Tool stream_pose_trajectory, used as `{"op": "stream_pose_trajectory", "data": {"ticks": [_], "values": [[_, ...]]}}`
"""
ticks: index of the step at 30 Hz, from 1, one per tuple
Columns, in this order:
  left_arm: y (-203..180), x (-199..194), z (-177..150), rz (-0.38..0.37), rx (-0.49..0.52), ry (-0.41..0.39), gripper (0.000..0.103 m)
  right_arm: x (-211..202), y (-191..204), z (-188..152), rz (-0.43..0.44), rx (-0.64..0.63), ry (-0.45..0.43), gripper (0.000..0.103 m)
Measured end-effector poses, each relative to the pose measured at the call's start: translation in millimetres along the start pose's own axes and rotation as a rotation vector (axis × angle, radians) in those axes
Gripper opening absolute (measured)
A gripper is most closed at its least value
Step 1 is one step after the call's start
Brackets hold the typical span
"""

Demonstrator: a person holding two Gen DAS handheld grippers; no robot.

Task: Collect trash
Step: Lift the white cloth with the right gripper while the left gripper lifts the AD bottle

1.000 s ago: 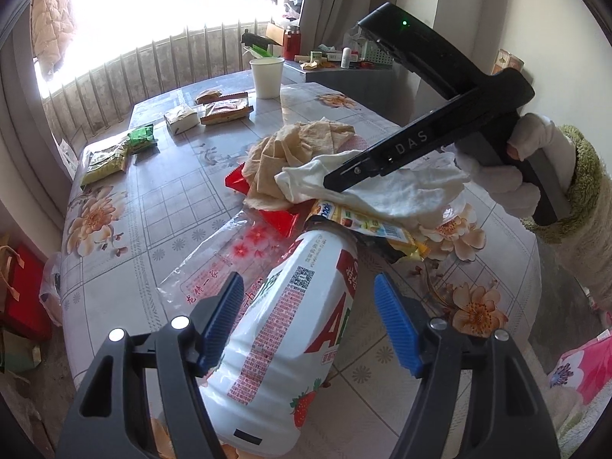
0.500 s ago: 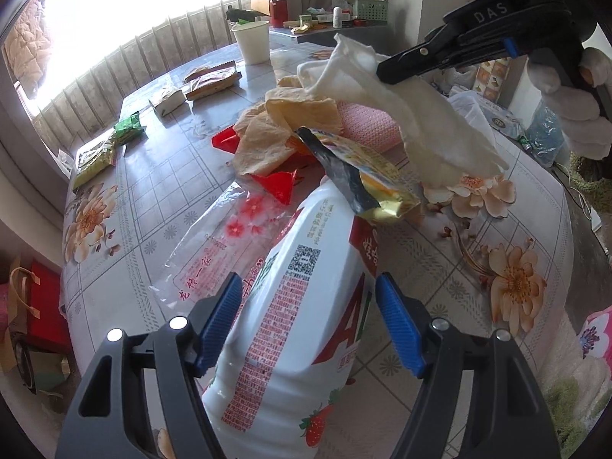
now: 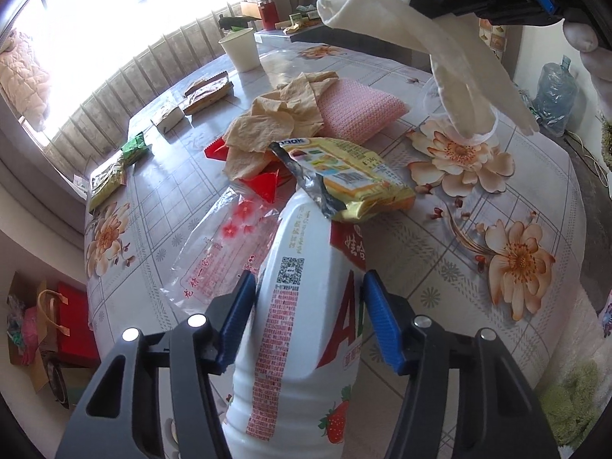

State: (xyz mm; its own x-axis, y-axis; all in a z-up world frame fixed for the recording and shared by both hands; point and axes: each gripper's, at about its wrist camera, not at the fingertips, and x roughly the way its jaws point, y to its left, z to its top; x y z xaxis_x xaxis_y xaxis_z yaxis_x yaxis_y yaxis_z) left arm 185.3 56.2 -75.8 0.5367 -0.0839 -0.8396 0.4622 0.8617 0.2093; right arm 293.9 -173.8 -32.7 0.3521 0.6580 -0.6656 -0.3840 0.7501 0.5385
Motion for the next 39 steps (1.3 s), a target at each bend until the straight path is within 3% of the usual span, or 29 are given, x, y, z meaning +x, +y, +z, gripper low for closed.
{"op": "stream_pose_trajectory", "data": {"ticks": [8, 13, 17, 28, 39], "values": [[-5, -16, -13, -0.035, -0.011, 0.044, 0.049, -16, -1, -15, 0.014, -0.003, -0.020, 0.002], [-3, -8, -12, -0.068, -0.019, 0.097, 0.059, -18, 0, -24, 0.032, 0.003, -0.017, 0.002], [3, -2, -8, -0.099, -0.049, 0.121, 0.059, -17, 1, -33, 0.043, 0.011, -0.005, 0.002], [2, -7, -15, -0.099, -0.063, 0.116, 0.060, 5, 10, -57, 0.087, 0.030, 0.056, 0.002], [8, -17, -32, -0.118, -0.122, 0.122, 0.058, 20, 14, -57, 0.092, 0.047, 0.071, 0.002]]}}
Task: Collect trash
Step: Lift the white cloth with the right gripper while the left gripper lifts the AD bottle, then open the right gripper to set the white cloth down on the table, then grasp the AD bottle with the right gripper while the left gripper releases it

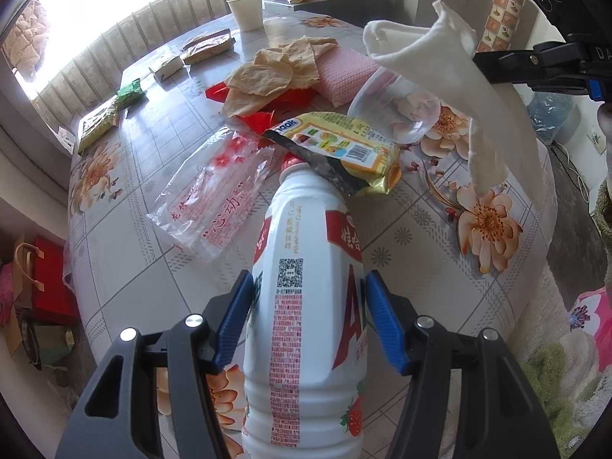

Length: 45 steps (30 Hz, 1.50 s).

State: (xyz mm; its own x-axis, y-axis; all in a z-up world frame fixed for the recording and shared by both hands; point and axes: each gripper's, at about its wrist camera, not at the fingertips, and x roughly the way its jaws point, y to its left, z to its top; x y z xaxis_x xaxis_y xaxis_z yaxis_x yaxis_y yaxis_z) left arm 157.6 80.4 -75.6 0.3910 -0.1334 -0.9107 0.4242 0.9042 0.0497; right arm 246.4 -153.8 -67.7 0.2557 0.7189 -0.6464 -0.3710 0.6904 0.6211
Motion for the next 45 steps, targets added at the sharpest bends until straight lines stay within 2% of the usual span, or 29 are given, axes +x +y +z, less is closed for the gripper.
{"op": "stream_pose_trajectory", "data": {"ticks": [7, 11, 16, 22, 24, 31, 34, 37, 39, 40, 42, 45], "values": [[20, -13, -23, -0.136, -0.186, 0.020, 0.053, -2, -1, -4, 0.005, 0.010, -0.005, 0.002], [29, -18, -39, -0.182, -0.274, 0.017, 0.052, -3, -1, -6, 0.011, 0.010, -0.004, 0.002], [37, -20, -48, -0.236, -0.391, -0.007, 0.052, 0, 1, -10, 0.028, 0.018, 0.002, 0.002], [48, -22, -52, -0.368, -0.512, -0.054, 0.051, 5, -2, -13, 0.021, 0.041, 0.003, 0.002], [50, -23, -51, -0.393, -0.533, -0.064, 0.050, 7, -4, -13, 0.018, 0.050, 0.008, 0.002], [47, -15, -52, -0.397, -0.531, -0.041, 0.051, 15, -7, -18, 0.005, 0.070, 0.029, 0.002], [41, -13, -50, -0.418, -0.528, -0.042, 0.051, 24, -4, -17, -0.032, 0.071, 0.034, 0.003], [33, -11, -47, -0.451, -0.521, -0.045, 0.051, 37, 1, -14, -0.103, 0.053, 0.034, 0.011], [29, -12, -46, -0.474, -0.515, -0.057, 0.051, 42, 4, -12, -0.152, 0.033, 0.025, 0.032], [28, -13, -46, -0.481, -0.510, -0.061, 0.051, 41, 5, -11, -0.173, 0.029, 0.007, 0.045], [26, -16, -47, -0.492, -0.501, -0.071, 0.051, 34, 9, -10, -0.200, 0.012, -0.039, 0.048], [27, -19, -51, -0.496, -0.479, -0.080, 0.051, 20, 15, -12, -0.183, 0.005, -0.069, 0.048]]}}
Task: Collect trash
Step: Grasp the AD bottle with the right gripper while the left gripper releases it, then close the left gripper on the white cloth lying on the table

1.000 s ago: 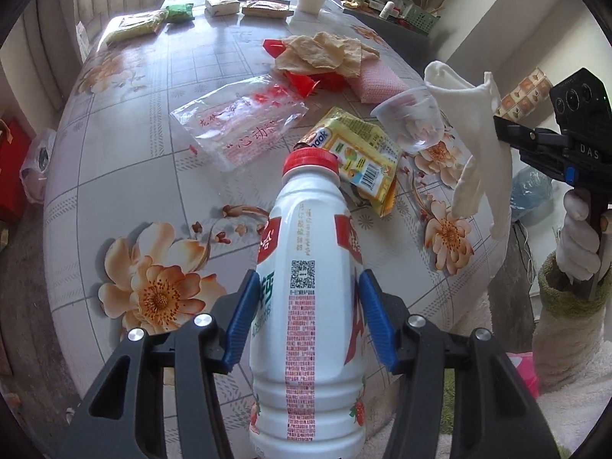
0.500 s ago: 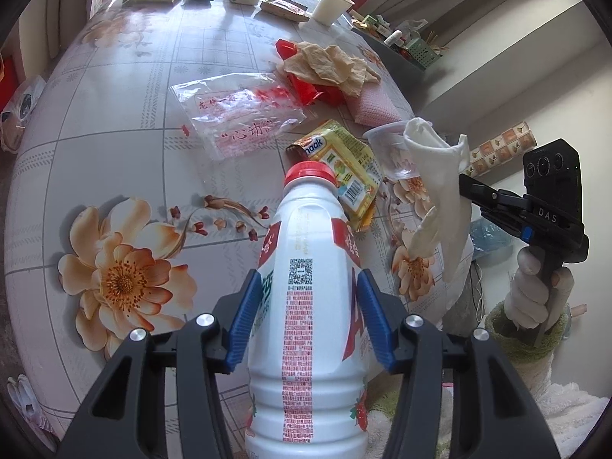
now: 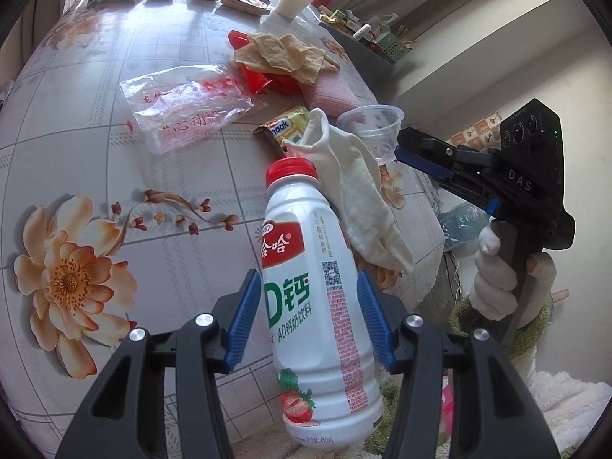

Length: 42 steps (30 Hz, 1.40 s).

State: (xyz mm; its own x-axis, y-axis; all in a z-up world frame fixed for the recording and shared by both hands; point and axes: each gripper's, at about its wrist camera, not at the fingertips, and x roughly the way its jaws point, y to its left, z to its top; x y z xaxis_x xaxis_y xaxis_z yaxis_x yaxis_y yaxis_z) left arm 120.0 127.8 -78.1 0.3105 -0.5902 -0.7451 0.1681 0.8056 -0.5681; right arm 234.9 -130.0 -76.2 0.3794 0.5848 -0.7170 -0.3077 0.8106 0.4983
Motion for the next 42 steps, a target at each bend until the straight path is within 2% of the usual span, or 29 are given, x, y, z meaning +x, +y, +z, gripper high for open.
{"op": "stream_pose_trajectory", "data": {"ticks": [3, 7, 13, 16, 22, 28, 32, 39, 42], "values": [[1, -2, -5, -0.016, 0.022, 0.004, 0.051, -9, 10, -10, 0.048, 0.001, 0.021, 0.049], [1, -4, -16, -0.058, 0.057, 0.014, 0.051, 8, 31, -32, 0.103, 0.003, 0.139, 0.049], [-3, -2, -34, -0.102, 0.104, 0.039, 0.051, 51, 42, -43, 0.059, 0.045, 0.259, 0.049], [-3, -2, -38, -0.115, 0.110, 0.036, 0.051, 65, 45, -44, 0.042, 0.049, 0.294, 0.056], [-1, -3, -42, -0.138, 0.114, 0.028, 0.051, 84, 49, -52, 0.019, 0.047, 0.369, 0.060], [-1, -14, -50, -0.116, 0.155, 0.035, 0.051, 81, 51, -56, 0.022, 0.016, 0.361, 0.057], [14, -37, -55, -0.084, 0.128, 0.009, 0.051, 76, 50, -59, 0.049, -0.006, 0.359, 0.056], [30, -65, -28, -0.011, 0.044, -0.102, 0.051, 36, 37, -77, 0.154, -0.011, 0.326, 0.056], [18, -55, -8, -0.017, 0.041, -0.130, 0.058, 3, 26, -87, 0.180, 0.000, 0.278, 0.056]]}}
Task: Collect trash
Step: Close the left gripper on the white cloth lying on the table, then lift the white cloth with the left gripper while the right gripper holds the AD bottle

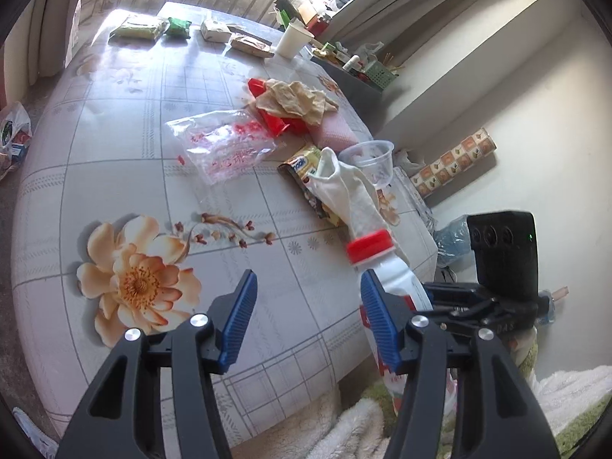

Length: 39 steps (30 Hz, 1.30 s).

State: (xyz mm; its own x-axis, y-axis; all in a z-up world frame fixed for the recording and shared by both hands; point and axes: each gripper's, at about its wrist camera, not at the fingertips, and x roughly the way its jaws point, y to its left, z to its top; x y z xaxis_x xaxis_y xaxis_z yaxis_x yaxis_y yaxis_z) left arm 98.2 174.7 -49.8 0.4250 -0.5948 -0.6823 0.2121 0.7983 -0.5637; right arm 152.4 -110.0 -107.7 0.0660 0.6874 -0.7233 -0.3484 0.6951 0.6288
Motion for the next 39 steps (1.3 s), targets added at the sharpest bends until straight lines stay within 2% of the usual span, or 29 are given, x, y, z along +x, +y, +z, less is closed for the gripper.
{"op": "stream_pose_trajectory", "data": {"ticks": [3, 7, 11, 14, 19, 23, 29, 31, 35, 39], "values": [[-18, 24, 16, -0.014, 0.012, -0.001, 0.061, -39, -11, -20, 0.005, 0.032, -0.083, 0.056], [-51, 66, 29, -0.007, 0.081, 0.031, 0.061, -95, -39, -44, -0.004, 0.130, -0.233, 0.056], [-73, 111, 36, 0.028, 0.106, 0.083, 0.061, -142, -74, -70, -0.045, 0.242, -0.374, 0.056], [-85, 135, 35, 0.076, 0.133, 0.104, 0.061, -163, -99, -87, -0.060, 0.318, -0.442, 0.056], [-104, 157, 22, 0.216, 0.237, 0.109, 0.060, -178, -120, -106, -0.067, 0.387, -0.493, 0.056], [-105, 171, 19, 0.284, 0.258, 0.124, 0.050, -174, -122, -111, -0.063, 0.399, -0.506, 0.056], [-106, 177, 15, 0.334, 0.282, 0.119, 0.024, -171, -121, -119, -0.059, 0.414, -0.514, 0.056], [-106, 175, 13, 0.329, 0.288, 0.119, 0.012, -171, -123, -120, -0.056, 0.420, -0.519, 0.056], [-107, 168, 11, 0.334, 0.307, 0.103, 0.002, -173, -126, -124, -0.054, 0.427, -0.529, 0.056], [-108, 154, 11, 0.315, 0.303, 0.076, 0.001, -173, -128, -126, -0.048, 0.435, -0.539, 0.056]]}}
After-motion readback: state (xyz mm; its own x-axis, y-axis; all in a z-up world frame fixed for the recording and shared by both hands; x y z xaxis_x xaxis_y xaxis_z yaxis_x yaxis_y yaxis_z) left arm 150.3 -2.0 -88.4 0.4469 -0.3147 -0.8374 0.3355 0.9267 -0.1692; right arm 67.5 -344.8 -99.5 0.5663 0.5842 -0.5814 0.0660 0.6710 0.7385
